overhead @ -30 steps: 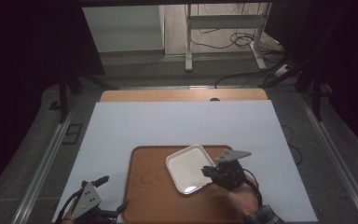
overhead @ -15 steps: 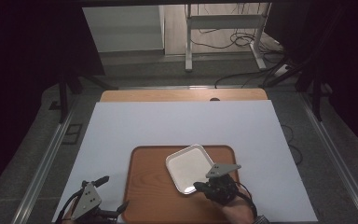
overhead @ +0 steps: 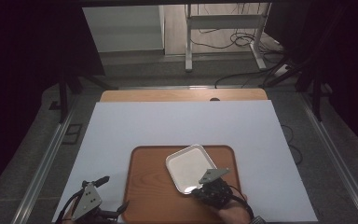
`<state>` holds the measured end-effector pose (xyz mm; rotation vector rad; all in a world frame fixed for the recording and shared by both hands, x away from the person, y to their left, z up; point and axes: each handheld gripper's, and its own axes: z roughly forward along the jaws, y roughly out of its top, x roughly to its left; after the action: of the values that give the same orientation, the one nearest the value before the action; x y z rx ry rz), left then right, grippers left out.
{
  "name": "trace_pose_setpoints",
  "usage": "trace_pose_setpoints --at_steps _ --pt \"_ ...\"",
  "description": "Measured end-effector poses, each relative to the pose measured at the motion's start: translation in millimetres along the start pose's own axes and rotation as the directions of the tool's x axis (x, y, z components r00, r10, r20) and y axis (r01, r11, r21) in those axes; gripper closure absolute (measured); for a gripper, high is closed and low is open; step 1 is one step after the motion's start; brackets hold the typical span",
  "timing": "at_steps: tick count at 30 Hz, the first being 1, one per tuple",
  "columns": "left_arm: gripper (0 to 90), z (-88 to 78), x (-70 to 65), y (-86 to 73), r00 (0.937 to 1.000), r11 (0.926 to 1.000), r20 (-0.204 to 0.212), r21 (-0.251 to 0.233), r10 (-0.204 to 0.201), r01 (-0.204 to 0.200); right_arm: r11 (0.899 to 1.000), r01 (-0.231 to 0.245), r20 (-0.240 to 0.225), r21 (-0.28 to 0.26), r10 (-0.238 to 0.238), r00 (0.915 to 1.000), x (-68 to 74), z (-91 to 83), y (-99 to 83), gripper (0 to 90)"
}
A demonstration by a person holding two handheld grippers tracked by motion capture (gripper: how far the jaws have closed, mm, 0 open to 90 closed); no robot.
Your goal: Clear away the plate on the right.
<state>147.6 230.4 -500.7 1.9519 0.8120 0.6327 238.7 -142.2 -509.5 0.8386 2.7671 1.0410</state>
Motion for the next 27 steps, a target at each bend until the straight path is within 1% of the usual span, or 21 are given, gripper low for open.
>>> trace_pose_setpoints --at_steps 7,12,18,27 --pt "1.6 0.2 -0.1 0.1 1.0 1.0 -0.001 0.001 0.002 -0.002 1.0 0.004 -0.003 -0.005 -0.004 1.0 -0.1 6.5 5.0 89.2" --pt "1.7 0.1 0.1 0.0 1.0 1.0 -0.002 0.001 0.001 -0.001 1.0 0.02 -0.007 -0.005 -0.02 0.9998 1.3 11.8 9.5 89.2" --pt "1.6 0.1 0.0 0.0 1.0 1.0 -0.002 0.001 0.002 -0.002 1.0 0.031 0.01 -0.003 -0.031 0.9995 2.5 20.5 16.7 89.2" --pt "1.7 0.2 0.0 0.0 1.0 1.0 -0.002 0.001 0.003 -0.003 0.999 0.029 0.017 -0.017 -0.029 0.9994 1.2 25.7 23.6 89.2"
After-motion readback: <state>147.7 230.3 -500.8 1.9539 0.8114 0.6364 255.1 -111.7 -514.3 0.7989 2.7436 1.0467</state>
